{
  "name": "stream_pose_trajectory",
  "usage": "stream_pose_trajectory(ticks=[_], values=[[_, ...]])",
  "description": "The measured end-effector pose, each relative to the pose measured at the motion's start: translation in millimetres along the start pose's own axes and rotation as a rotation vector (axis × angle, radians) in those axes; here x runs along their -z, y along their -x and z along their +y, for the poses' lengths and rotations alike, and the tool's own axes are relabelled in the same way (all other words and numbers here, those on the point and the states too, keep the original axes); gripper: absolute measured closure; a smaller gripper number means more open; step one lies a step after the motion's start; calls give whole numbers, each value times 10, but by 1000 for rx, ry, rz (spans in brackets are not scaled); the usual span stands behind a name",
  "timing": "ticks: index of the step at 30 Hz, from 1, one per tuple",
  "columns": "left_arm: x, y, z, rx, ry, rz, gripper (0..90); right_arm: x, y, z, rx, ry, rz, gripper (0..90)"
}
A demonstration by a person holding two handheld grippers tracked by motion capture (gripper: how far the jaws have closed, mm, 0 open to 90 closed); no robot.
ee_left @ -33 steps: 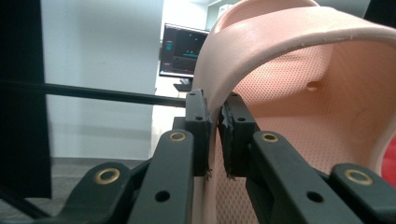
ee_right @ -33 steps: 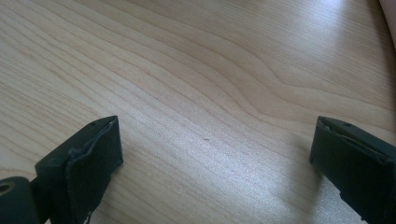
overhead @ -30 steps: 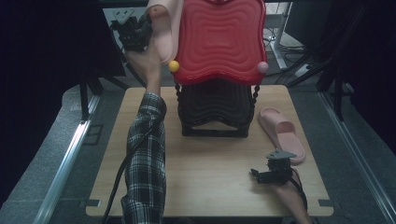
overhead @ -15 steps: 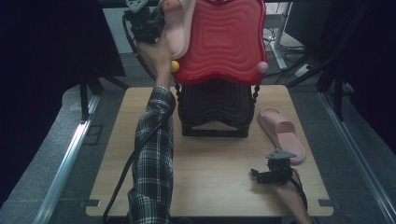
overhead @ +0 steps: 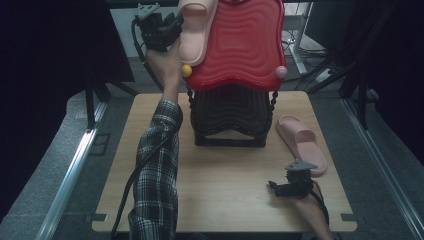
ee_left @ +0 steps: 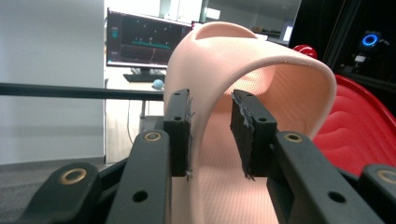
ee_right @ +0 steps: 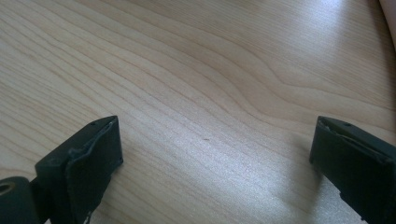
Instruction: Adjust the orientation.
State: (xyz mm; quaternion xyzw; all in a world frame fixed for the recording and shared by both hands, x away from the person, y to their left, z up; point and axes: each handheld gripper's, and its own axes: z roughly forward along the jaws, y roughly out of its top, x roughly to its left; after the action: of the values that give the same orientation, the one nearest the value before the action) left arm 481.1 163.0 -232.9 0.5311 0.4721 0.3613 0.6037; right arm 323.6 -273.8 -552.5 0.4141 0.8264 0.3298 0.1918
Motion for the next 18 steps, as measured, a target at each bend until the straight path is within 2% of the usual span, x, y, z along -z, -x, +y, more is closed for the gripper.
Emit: stream_pose_trajectory(ticks=[5, 12, 16, 18], values=[[166, -135, -70, -21, 40, 8, 757, -1, 1, 0, 1, 0, -1, 23], [317, -320, -280, -42, 38, -17, 891, -1, 0, 0, 0, 1, -1, 23], [370, -377, -427, -50, 41, -54, 895, -2, 0, 0, 1, 2, -2, 23], [402, -380, -528, -68, 35, -63, 895, -2, 0, 0, 0, 2, -1, 23]])
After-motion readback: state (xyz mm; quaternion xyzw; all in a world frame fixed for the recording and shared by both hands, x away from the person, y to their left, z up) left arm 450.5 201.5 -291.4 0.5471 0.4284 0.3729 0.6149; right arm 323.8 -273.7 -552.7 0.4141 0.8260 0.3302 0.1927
